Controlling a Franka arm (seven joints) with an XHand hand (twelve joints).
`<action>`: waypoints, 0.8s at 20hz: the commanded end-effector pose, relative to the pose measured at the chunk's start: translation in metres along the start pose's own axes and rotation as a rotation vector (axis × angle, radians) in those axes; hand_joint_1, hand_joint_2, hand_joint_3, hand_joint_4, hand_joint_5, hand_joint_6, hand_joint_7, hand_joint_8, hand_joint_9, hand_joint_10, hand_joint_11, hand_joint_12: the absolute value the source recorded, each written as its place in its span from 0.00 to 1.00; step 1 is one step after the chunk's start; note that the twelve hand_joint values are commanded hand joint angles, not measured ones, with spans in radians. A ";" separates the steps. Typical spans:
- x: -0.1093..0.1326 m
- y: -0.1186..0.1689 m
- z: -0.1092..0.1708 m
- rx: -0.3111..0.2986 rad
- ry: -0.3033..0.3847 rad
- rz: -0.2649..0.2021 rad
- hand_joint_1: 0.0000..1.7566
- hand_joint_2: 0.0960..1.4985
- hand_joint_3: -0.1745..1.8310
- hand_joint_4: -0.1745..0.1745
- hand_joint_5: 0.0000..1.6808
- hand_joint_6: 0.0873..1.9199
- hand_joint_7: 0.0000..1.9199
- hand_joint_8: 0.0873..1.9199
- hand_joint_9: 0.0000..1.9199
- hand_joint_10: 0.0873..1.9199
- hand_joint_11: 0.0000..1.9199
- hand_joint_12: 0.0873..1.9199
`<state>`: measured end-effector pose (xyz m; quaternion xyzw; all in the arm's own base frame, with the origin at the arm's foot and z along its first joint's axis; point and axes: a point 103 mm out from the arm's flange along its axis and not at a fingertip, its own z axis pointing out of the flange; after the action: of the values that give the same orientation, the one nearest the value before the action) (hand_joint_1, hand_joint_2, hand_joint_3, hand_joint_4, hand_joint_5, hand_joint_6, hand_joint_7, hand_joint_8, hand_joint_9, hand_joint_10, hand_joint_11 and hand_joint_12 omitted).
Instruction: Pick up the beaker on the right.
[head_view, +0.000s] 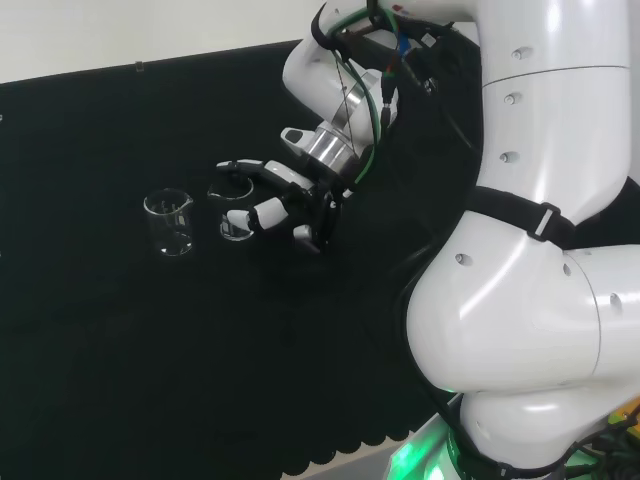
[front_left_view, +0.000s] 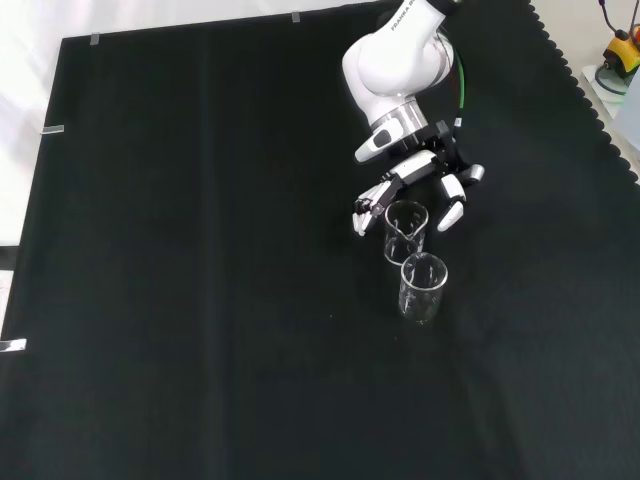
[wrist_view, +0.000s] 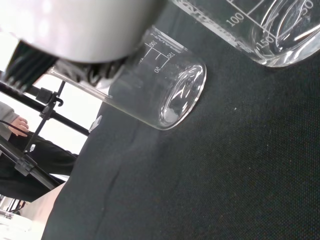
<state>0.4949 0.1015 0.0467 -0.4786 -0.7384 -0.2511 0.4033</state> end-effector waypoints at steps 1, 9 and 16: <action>0.000 0.001 0.003 0.009 -0.004 0.000 0.57 0.14 0.66 0.35 0.23 0.00 0.12 0.30 0.14 0.31 0.00 0.50; -0.001 0.005 0.007 0.013 -0.003 0.003 0.58 0.14 0.66 0.35 0.24 0.00 0.12 0.31 0.14 0.31 0.00 0.51; 0.001 0.008 0.007 -0.006 0.014 0.005 0.58 0.14 0.65 0.34 0.24 0.12 0.15 0.30 0.16 0.29 0.00 0.52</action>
<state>0.4990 0.1090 0.0427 -0.4782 -0.7360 -0.2510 0.4082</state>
